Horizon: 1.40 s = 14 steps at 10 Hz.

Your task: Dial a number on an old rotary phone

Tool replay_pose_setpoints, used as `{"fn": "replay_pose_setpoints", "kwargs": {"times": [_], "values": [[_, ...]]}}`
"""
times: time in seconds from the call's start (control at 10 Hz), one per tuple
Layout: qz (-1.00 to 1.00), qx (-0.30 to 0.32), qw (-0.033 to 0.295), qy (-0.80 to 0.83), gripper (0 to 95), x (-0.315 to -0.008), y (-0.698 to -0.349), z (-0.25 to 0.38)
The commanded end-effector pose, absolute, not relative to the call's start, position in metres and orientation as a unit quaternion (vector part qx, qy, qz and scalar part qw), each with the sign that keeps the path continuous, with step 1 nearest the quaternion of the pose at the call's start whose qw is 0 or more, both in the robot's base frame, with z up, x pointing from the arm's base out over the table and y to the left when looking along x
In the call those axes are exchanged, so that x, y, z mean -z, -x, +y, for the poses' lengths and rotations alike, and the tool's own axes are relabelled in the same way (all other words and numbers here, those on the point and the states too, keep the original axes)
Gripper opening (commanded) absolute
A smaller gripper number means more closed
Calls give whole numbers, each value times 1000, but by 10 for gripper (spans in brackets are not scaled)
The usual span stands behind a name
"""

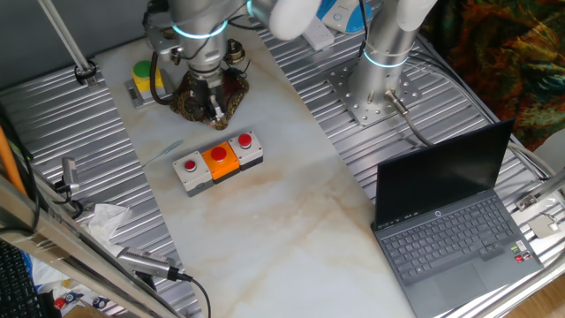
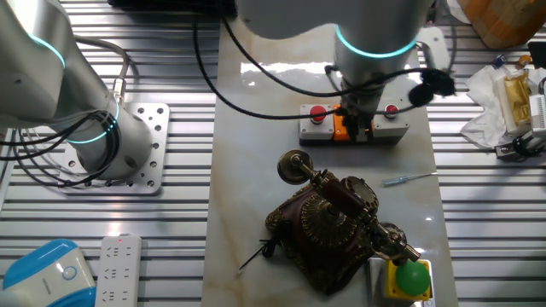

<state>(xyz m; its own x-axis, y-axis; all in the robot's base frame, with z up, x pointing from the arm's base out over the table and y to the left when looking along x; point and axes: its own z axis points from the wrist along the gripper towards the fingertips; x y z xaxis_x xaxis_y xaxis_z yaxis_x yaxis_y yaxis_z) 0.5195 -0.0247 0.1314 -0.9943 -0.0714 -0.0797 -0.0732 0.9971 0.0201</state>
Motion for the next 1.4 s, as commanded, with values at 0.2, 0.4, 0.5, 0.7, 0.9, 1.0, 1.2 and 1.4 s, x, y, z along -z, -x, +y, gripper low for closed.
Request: {"fn": "replay_pose_setpoints", "kwargs": {"times": [0.2, 0.4, 0.5, 0.7, 0.9, 1.0, 1.2, 1.4], "values": [[998, -35, 42, 40, 0, -119, -531, -36], [998, -36, 37, 46, 0, -111, -542, -43], [998, -36, 31, 44, 0, -108, -549, -45], [998, -34, 26, 43, 0, -101, -560, -46], [998, -33, 23, 45, 0, -88, -571, -50], [998, -29, 13, 51, 0, -84, -576, -51], [998, -24, 10, 51, 0, -79, -586, -56], [998, -9, 2, 65, 0, -77, -592, -62]]}}
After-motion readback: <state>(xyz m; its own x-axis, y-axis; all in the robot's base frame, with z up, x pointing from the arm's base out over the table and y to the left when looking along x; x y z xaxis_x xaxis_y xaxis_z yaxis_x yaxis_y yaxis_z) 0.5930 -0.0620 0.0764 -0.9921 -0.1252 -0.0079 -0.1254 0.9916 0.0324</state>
